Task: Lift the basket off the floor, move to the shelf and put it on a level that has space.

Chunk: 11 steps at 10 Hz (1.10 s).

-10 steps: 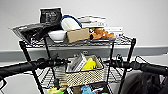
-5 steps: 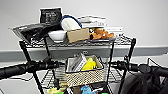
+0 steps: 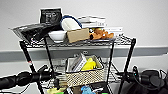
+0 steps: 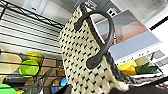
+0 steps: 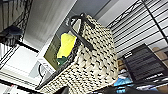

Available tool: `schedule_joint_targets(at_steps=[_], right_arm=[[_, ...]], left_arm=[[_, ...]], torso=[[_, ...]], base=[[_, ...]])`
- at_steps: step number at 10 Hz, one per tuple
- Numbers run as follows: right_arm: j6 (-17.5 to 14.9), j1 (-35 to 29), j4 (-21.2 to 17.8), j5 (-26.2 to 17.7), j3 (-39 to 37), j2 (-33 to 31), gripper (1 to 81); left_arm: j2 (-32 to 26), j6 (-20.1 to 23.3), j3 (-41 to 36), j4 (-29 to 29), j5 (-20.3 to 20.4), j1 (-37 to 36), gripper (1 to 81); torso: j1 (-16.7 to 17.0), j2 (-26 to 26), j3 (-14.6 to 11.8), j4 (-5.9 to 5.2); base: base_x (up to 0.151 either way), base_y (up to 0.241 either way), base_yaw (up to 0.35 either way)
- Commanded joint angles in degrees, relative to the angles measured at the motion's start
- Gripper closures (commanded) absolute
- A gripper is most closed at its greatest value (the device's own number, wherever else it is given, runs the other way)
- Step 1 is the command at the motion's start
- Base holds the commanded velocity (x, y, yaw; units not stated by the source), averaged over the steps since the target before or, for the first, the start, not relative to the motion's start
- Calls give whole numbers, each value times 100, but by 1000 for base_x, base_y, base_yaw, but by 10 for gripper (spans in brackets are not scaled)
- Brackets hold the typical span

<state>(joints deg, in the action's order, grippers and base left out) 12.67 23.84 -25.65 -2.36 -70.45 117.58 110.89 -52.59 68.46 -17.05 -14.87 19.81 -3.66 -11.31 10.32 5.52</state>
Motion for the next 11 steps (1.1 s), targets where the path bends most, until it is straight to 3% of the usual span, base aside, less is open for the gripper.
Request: schedule_joint_targets(at_steps=[1,3,5,7,8,11], right_arm=[[-27,203,271,122,621,-689,10],[-27,652,437,105,849,-865,10],[-27,1504,684,279,824,-839,10],[-27,2373,1017,456,692,-742,10],[-36,2743,1158,623,604,-681,10],[-36,3421,1483,685,384,-496,10]], left_arm=[[-777,-6,-649,-500,766,378,10],[-962,12,-729,-719,1256,1282,10],[-901,12,-467,-1124,2319,2530,10],[-603,64,52,-1335,3120,3602,10],[-383,143,377,-1371,3420,4024,10],[127,495,1037,-1371,3816,4896,10]], torso=[[0,0,0,0],[2,-2,-2,0],[4,-4,-6,0],[9,-6,-11,0],[11,-9,-11,0],[15,-11,-15,0]], base=[[0,0,0],[0,0,0],[0,0,0],[0,0,0],[0,0,0],[0,0,0]])
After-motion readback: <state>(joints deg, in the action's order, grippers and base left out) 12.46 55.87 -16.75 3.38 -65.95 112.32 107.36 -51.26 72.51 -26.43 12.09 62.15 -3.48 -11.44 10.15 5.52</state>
